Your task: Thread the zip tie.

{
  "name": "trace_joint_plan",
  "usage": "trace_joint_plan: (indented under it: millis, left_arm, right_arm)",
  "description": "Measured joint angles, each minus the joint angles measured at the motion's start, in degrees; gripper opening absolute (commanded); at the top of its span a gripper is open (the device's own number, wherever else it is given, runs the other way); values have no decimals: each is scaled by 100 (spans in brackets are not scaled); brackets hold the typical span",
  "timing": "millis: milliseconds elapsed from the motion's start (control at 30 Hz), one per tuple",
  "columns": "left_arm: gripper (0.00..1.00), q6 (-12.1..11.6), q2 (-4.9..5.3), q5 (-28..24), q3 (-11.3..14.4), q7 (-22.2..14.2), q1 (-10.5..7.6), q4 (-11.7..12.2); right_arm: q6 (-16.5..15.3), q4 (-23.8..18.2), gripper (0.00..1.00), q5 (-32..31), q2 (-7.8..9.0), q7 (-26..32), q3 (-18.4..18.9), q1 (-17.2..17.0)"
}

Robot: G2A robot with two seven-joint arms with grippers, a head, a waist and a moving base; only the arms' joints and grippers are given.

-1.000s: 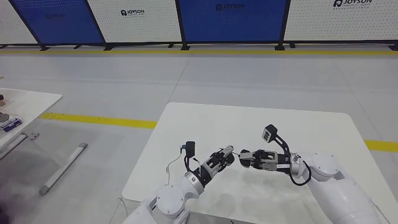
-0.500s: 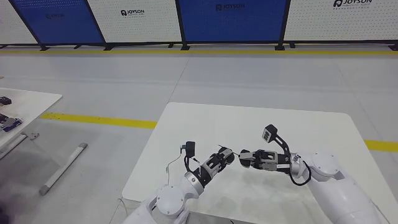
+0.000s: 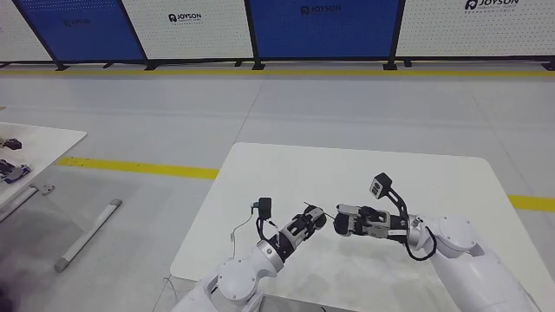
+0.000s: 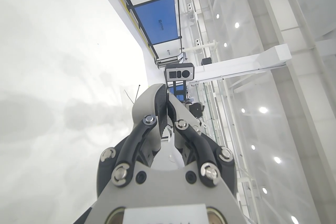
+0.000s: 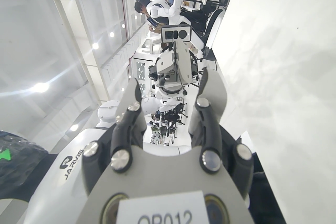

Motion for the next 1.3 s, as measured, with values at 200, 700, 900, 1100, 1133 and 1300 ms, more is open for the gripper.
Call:
trace_joint_plan:
  millis: [200, 700, 900, 1100, 1133, 1300]
  left_arm:
    - [0, 45, -11, 64, -3, 56, 6, 12]
    - [0, 0, -56, 483, 121, 461, -89, 196]
    - [0, 5, -61, 435, 104, 480, -96, 198]
    - [0, -28, -63, -36, -139, 453, -22, -195]
    - [0, -107, -61, -161, -220, 480, 20, -331]
    - [0, -404, -73, -889, -557, 625, 193, -906]
  right_arm:
    - [-36, -155, 100, -68, 103, -126, 349, -207]
    - [-250, -427, 100, 93, 215, -358, 835, -582]
    - [-250, -427, 100, 93, 215, -358, 835, -582]
    - [-250, -427, 100, 93, 215, -358, 835, -582]
    - [-250, -427, 100, 93, 215, -358, 835, -582]
    - [-250, -427, 100, 93, 215, -358, 835, -582]
